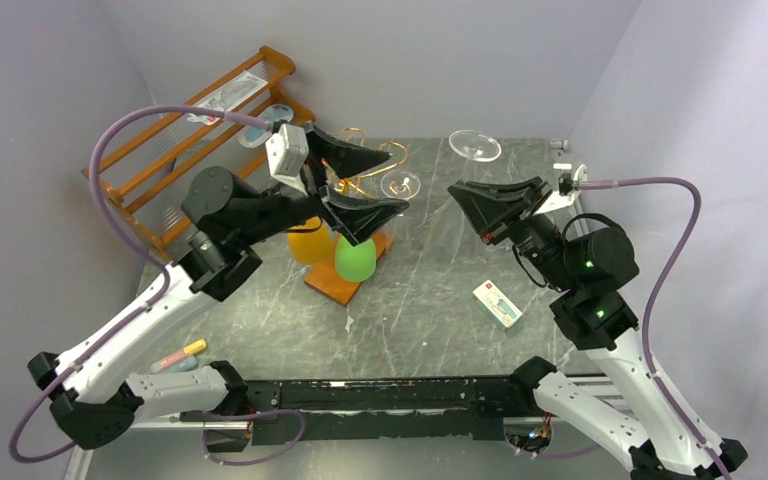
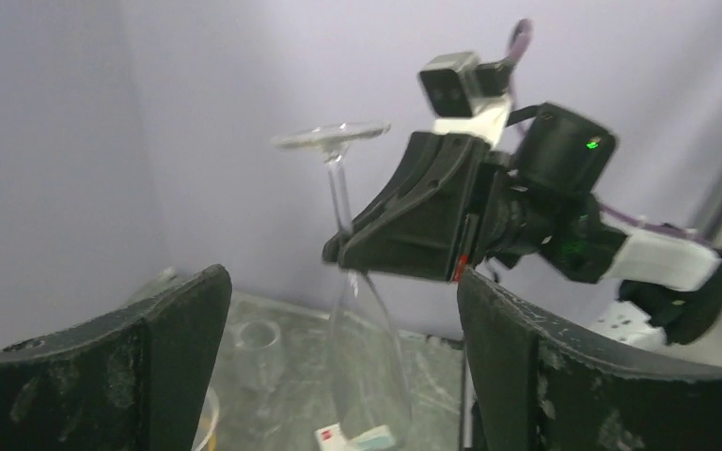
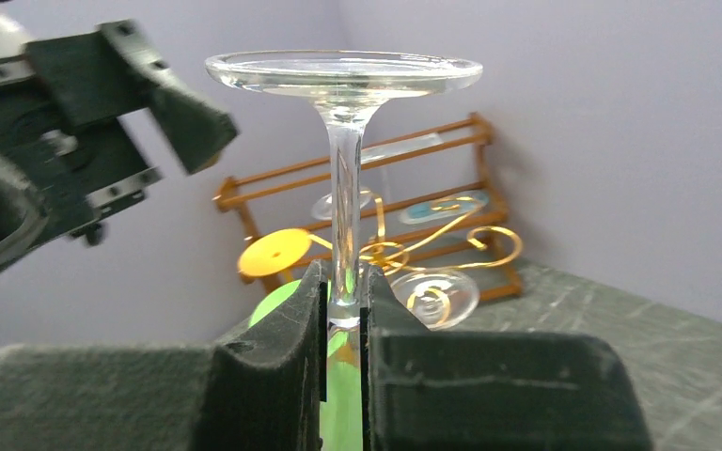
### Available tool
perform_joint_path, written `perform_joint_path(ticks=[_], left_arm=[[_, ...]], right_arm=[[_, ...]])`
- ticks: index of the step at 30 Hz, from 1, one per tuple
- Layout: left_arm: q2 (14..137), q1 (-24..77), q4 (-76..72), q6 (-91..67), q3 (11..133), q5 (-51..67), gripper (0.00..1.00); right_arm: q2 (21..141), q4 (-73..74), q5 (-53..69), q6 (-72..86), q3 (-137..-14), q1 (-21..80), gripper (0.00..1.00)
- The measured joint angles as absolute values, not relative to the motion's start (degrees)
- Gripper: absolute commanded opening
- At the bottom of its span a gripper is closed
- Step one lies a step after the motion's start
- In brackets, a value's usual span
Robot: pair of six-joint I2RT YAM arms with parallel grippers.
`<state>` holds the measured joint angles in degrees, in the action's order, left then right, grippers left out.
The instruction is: Place the wine glass upside down on the wine glass rack
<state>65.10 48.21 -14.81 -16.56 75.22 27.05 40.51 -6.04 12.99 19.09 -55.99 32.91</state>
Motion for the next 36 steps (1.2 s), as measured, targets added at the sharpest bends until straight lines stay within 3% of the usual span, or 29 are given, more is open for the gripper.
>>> perform_joint_path(ticks=[10,21,27,36], left_arm=[[57.5,48.2,2.8,-4.8,75.2,7.3,0.95],[46.0,48.2,2.5,0.3,64.8,-10.0,0.93],[42.4,48.2,-0.2,1.2,59.9,-17.5,0.93],[41.2,48.2,-2.4,1.5,56.8,-21.9,0.92]], right_arm=[[49.0,-1.9,-3.1,11.9,-63.7,32.8,0.00],[69.8,-6.7,-7.2,7.2,-66.0,30.7,0.00],[77.5,-10.0,-3.6,7.2,-67.5,25.8,0.00],[88.0,-16.8,16.9,7.4,-72.2,19.4,0.00]])
